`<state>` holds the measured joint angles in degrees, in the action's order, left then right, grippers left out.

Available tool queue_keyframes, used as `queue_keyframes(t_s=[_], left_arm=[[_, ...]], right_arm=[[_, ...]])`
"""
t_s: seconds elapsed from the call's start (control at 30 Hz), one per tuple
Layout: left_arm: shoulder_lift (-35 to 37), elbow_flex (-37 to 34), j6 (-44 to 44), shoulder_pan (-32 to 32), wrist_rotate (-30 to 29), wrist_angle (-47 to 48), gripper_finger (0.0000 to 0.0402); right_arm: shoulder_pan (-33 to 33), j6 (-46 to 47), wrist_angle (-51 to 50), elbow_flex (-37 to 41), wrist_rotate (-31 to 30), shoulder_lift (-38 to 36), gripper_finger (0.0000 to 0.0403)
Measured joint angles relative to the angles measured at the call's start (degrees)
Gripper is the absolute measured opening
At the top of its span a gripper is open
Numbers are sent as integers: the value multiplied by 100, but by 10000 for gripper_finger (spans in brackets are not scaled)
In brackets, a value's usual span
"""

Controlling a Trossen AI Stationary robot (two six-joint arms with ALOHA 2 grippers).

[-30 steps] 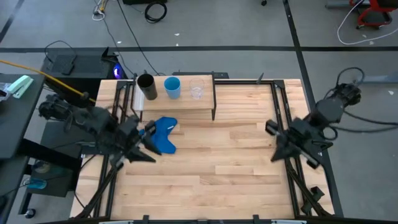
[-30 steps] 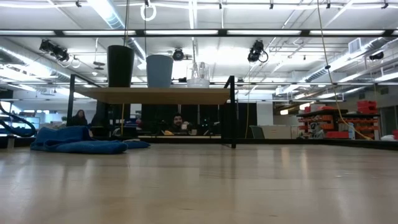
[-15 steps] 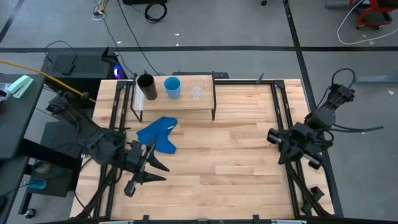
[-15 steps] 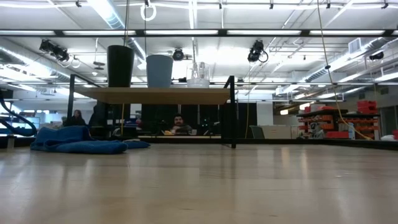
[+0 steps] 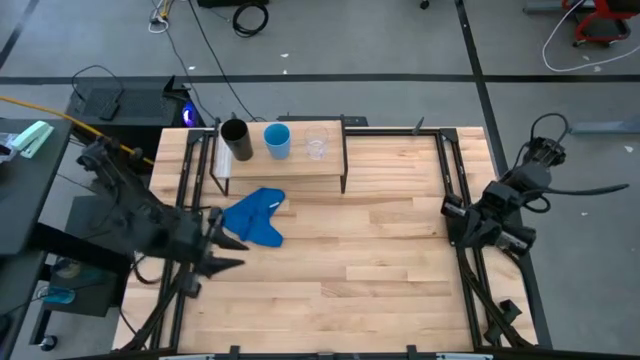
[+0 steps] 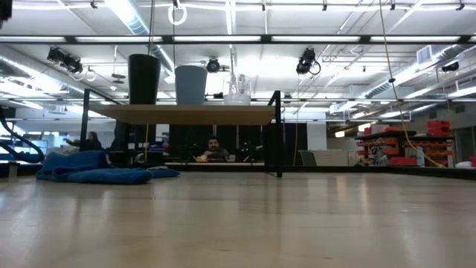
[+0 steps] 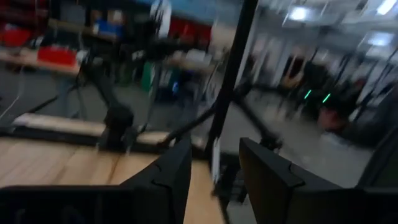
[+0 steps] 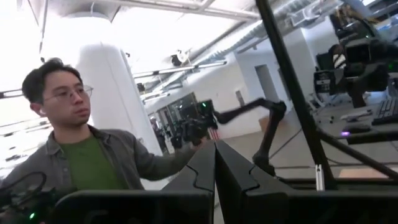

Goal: Stack small to large cups/mugs on shelf
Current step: Return to Home Position

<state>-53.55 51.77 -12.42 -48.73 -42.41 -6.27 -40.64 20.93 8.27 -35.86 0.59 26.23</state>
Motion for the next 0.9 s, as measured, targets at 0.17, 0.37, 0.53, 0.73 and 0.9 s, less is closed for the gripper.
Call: queue_keyframes(t_s=[0.17, 0.37, 0.53, 0.73, 0.9], left_arm=[[917, -1286, 528, -130, 101, -1569, 136], [1585, -1762, 681, -142, 372, -1643, 140], [2128, -1850, 1144, -142, 598, -1547, 146], [2835, -1849, 1314, -140, 664, -1199, 140], [3278, -1849, 1367, -140, 668, -940, 139]], right_arm=[[0, 10, -11, 0, -138, -184, 12], [0, -120, -136, 0, -482, -642, 12], [0, -342, -173, 0, -544, -1172, 12], [0, -420, -596, 0, -723, -1706, 12], [0, -477, -761, 0, -862, -1880, 12]])
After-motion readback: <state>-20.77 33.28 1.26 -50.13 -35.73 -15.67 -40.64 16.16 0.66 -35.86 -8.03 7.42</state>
